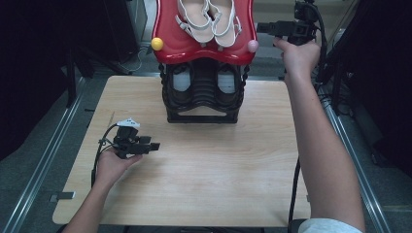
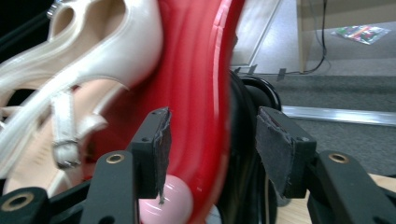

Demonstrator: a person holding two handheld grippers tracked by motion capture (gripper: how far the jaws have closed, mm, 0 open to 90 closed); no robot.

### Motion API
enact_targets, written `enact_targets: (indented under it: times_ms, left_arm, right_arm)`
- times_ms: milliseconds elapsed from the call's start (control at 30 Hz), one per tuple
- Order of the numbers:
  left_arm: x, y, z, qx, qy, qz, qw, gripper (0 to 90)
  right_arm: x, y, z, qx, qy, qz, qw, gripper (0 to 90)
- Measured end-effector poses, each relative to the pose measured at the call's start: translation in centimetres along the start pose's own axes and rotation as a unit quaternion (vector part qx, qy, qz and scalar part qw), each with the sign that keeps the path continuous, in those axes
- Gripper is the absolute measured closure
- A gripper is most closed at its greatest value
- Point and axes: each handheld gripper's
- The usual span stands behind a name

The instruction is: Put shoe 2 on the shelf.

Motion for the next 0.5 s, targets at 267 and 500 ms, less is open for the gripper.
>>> enact_targets:
  times_ms: [267, 500]
  left_arm:
    - [0.0, 0.0, 0.0, 0.000, 0.000, 0.001, 1.0000, 43.0]
    - [0.0, 0.0, 0.0, 0.000, -0.001, -0.001, 1.0000, 42.9]
  right_arm:
    - [-1.5, -0.4, -1.6, -0.001, 0.008, -0.003, 1.0000, 46.5]
    - [-3.1, -0.8, -2.8, -0.013, 0.006, -0.001, 0.9999, 46.4]
Point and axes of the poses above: each handheld gripper's, and its own axes: y roughly forward along the jaws, x roughly out of its top, z roughly to its left, and after that the axes turned 2 degrees about -x, right-handed
